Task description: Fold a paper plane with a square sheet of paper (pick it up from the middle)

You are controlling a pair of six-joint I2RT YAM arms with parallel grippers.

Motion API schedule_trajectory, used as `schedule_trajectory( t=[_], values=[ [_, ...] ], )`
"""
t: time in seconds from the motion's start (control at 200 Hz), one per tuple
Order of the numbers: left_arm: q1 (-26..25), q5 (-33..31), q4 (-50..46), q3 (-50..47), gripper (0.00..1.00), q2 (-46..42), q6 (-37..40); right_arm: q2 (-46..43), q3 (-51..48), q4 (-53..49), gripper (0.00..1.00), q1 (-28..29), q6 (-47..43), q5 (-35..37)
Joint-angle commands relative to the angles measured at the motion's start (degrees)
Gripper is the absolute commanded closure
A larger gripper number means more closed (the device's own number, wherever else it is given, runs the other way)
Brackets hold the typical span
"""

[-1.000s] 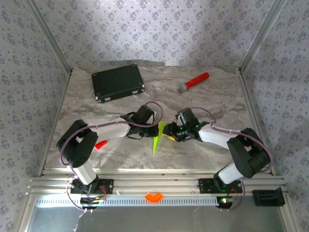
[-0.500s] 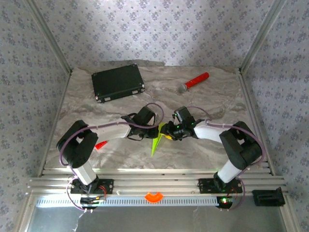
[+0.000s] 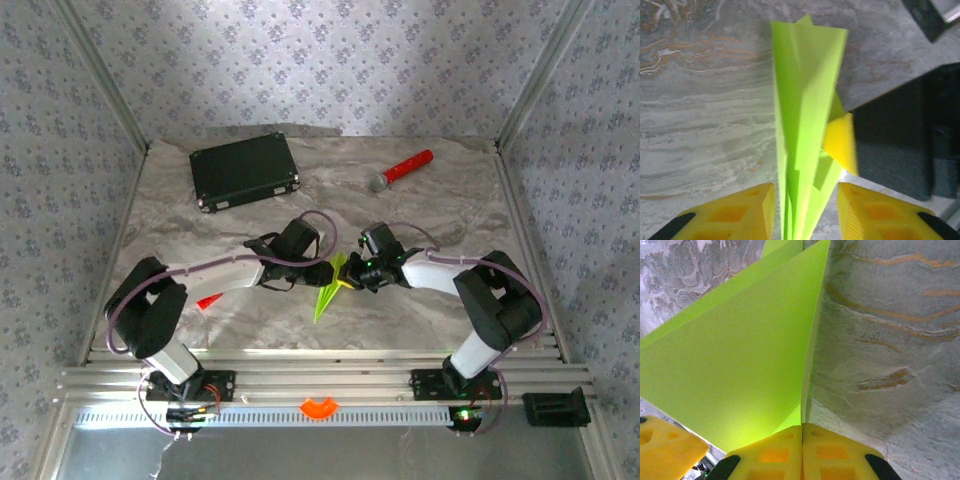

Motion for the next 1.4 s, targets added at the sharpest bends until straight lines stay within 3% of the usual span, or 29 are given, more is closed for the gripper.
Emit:
schedule_trajectory(
  t=[0.0, 0.295, 0.675, 1.394],
  values=[
    [-1.16, 1.35, -2.52, -0.94, 0.61, -2.37, 1.38, 0.55, -0.26, 0.39, 0.92, -0.06, 0.85, -0.78],
    [-3.23, 1.04, -2.17, -0.98, 0.55, -1.25, 1.77, 0.39, -0.23, 0.10, 0.93, -0.11, 0.81, -0.67],
    [-3.92, 1.39, -2.33, 1.13, 0.55, 2.38, 2.49, 0.42, -0.15, -0.07, 0.94, -0.06, 0.77, -0.79],
    [-5.85, -3.15, -1.73, 0.08, 0.55, 1.06, 1.89, 0.19, -0.41, -0.01, 0.94, -0.22, 0.84, -0.70]
  ],
)
